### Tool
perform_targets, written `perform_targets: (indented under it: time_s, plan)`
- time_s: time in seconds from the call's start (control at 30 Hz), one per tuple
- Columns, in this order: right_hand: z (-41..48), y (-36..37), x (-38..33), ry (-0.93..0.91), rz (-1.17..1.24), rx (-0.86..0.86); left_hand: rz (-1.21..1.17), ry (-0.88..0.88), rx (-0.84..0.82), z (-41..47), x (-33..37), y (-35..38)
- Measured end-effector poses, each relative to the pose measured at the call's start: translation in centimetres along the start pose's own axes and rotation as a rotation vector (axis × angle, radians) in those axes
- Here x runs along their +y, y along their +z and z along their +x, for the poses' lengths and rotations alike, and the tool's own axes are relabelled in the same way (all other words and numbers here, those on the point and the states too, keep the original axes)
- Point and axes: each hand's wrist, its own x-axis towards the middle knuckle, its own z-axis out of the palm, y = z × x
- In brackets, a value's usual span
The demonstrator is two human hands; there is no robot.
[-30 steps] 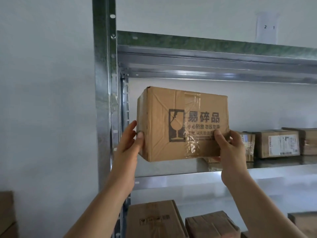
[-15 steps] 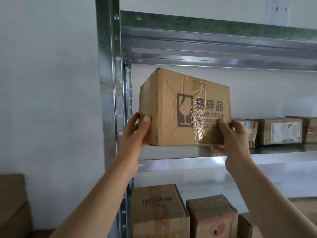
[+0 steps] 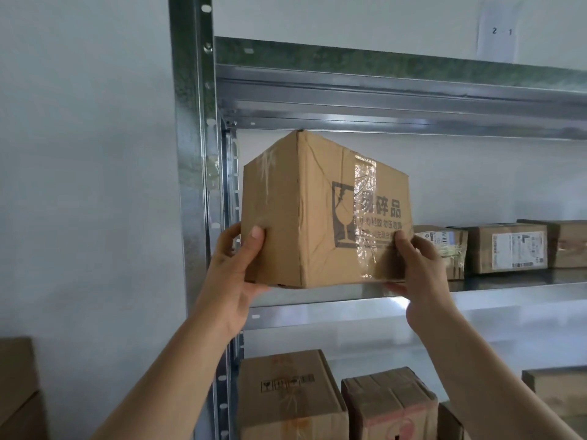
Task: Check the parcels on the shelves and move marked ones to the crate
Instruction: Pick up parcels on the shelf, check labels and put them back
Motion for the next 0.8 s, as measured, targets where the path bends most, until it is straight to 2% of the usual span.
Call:
perform_targets:
  time_s: [0.13,0.37,0.47,0.67,0.8]
  plan:
    - [0.1,0.3,0.1,-0.034,-0.037,-0.028,-0.067,-0.075,-0.102,-0.3,0.0,0.2]
    - [-0.6,1.7,1.6,-0.162,-0.218,-0.103,0.092,0.039,-0.028,-1.2,-0.3,1.8]
    - [-2.8,3.0,1.0,-0.204,-0.128,-0.145,0.162,0.119,-0.015,-1.6,-0.6,2.7]
    - [-7.0,4.5,-0.7,-0.173,0.051,-0.306,0.219,0.264,0.027,-2.7,-1.1,3.9]
    - [-8.5,4.5,-1.5,-0.198,0.134,-0.307,0.232,0.327,0.025,-3.3,-1.1,4.4]
